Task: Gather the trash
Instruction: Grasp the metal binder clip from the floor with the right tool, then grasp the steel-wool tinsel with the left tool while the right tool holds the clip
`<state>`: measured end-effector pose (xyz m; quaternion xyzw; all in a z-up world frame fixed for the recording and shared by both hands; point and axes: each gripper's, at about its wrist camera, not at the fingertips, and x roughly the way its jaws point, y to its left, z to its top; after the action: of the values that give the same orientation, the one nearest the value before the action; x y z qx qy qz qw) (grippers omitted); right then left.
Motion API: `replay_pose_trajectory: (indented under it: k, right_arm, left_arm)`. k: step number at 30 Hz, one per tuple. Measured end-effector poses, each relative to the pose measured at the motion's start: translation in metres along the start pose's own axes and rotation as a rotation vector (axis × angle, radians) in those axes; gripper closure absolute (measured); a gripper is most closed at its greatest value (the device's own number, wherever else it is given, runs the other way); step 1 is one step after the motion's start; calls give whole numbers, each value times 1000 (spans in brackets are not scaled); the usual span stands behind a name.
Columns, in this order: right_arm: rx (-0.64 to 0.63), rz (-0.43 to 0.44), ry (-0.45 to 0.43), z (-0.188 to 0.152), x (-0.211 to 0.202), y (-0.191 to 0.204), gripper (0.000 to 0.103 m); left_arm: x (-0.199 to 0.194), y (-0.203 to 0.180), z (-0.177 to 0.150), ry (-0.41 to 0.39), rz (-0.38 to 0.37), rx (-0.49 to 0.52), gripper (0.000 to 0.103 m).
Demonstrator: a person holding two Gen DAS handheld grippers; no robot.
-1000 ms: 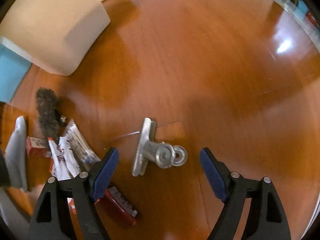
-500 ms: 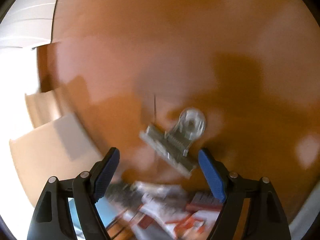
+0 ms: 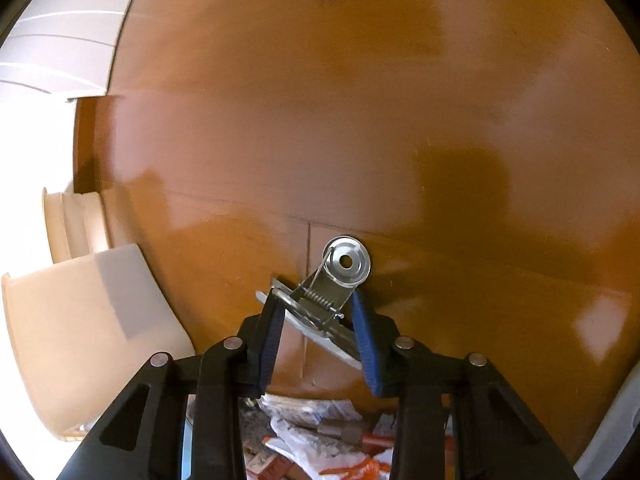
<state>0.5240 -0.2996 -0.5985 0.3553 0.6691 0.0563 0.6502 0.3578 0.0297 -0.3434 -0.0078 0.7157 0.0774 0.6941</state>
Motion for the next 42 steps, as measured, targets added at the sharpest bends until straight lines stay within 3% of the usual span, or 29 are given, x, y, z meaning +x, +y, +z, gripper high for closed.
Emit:
replay_pose_trajectory:
  k: [6,10,13,15,18,24,25,26,28,35,39,42]
  right_arm:
    - [-94,31,-45,7,-15,13,73]
    - [-179,49,-105,9,-39,28,73]
    - [-192,69,-128,11,-46,30,73]
    - [-198,78,-131,11,-48,29,73]
    - [-169,89,-114,12,-48,20,73]
    - [-123,106,-128,19,-58,4,73]
    - [-118,110,-131,20,-60,3,73]
    - [-112,114,-134,21,-61,3,73]
    - [-113,117,-137,22,-62,4,73]
    - [-138,126,-132,21,-61,9,73]
    - [-157,125,-143,23,-66,6,73]
    - [-153,132,-143,22,-66,5,73]
  left_arm:
    - [18,-7,-4,13,24,-8,25]
    - [50,-19,6,21,17,-87,25]
    - [82,-11,16,33,-2,-280,25]
    - [109,1,17,81,-84,-490,25]
    - [142,9,18,97,-156,-700,25]
    - [178,12,23,100,-103,-782,25]
    - [180,13,23,95,-106,-786,27]
    - [181,14,24,89,-111,-781,52]
    - [180,10,32,84,-111,-724,90]
    - [148,-13,33,-4,-183,-568,95]
    - [64,-55,34,-191,-196,-317,95]
    - [-6,-69,36,-347,-193,-218,95]
